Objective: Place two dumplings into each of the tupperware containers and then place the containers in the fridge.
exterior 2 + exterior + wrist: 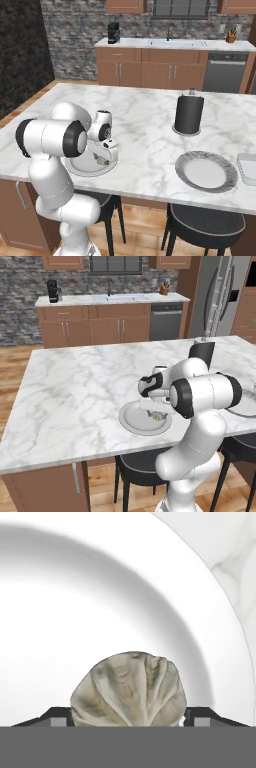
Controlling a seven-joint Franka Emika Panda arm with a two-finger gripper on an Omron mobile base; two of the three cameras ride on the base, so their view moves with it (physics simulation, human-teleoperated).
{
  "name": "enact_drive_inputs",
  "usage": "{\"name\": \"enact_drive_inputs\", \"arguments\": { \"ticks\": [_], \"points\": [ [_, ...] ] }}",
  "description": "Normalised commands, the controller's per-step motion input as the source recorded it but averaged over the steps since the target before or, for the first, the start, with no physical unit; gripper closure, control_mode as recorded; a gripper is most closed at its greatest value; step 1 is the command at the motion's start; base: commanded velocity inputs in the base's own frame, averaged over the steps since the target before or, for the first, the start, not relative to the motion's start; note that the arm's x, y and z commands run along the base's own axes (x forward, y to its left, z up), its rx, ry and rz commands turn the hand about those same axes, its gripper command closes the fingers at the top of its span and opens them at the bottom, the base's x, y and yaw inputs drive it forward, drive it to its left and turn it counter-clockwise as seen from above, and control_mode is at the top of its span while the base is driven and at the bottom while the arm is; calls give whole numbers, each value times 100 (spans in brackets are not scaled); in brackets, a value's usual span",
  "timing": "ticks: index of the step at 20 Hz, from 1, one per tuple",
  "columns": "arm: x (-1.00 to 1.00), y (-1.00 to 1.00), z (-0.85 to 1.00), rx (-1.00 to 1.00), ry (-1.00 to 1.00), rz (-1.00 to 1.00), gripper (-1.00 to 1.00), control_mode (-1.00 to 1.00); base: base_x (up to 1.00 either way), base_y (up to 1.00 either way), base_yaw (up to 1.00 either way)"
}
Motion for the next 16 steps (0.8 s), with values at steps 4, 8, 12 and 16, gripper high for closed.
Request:
{"name": "enact_drive_inputs", "arguments": {
  "ticks": [4, 8, 12, 16],
  "points": [
    [0, 0, 0, 0, 0, 0, 100, -100, 0, 0, 0],
    [-14, 0, 16, 0, 0, 0, 100, -100, 0, 0, 0],
    [-23, 1, 47, 0, 0, 0, 100, -100, 0, 0, 0],
    [-38, 11, 72, 0, 0, 1, 100, -100, 0, 0, 0]
  ]
}}
